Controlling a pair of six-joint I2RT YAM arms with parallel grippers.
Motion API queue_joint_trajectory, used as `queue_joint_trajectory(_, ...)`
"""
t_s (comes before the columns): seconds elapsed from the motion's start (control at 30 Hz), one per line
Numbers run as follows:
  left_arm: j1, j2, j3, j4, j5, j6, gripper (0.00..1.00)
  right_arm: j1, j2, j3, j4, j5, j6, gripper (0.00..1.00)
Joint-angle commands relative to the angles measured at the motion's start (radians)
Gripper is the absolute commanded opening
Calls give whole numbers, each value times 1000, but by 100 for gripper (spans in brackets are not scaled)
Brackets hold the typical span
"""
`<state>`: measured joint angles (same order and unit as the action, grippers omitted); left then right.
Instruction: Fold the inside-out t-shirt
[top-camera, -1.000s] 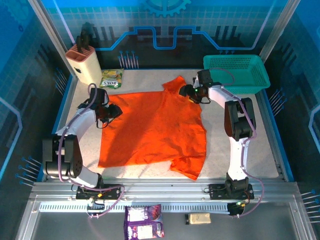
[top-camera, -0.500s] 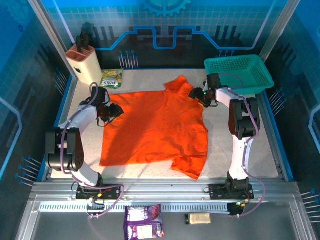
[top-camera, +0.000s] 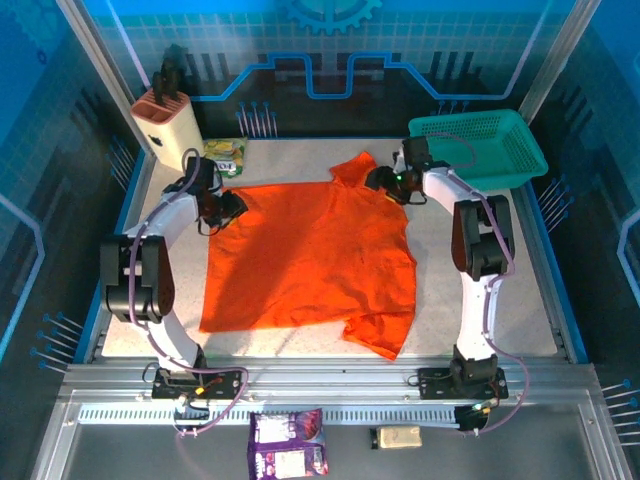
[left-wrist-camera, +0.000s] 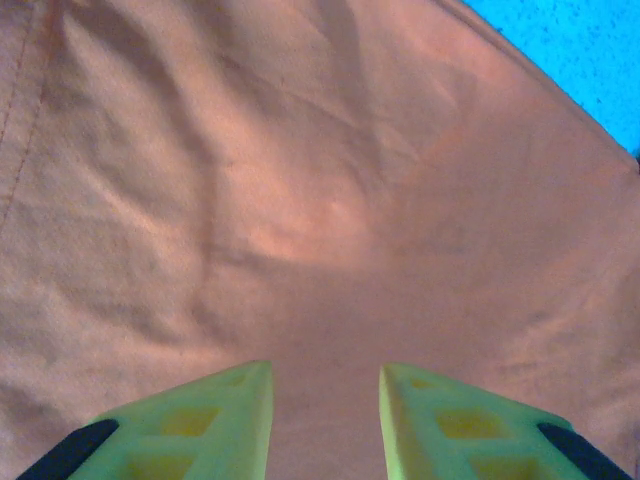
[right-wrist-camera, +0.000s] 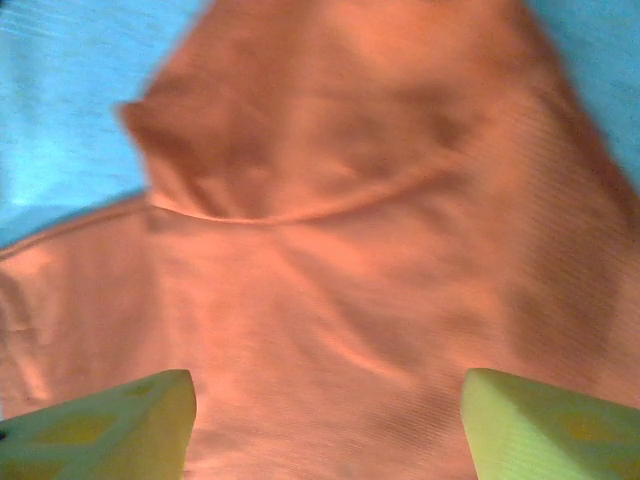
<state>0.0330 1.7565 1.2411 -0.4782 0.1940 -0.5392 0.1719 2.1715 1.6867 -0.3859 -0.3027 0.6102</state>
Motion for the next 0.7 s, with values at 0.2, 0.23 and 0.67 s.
queue_joint_trajectory(0.2,14,140,132,-66,-79,42,31,34,149,179,-50,-41,10,70)
queue_joint_trajectory(0.23,17,156,140,-65,-70,40,31,31,174,182,-45,-46,19,70)
queue_joint_trajectory(0.67,34,398,292,-1,5,7,26,-32,276,238,-72,-11,71,70)
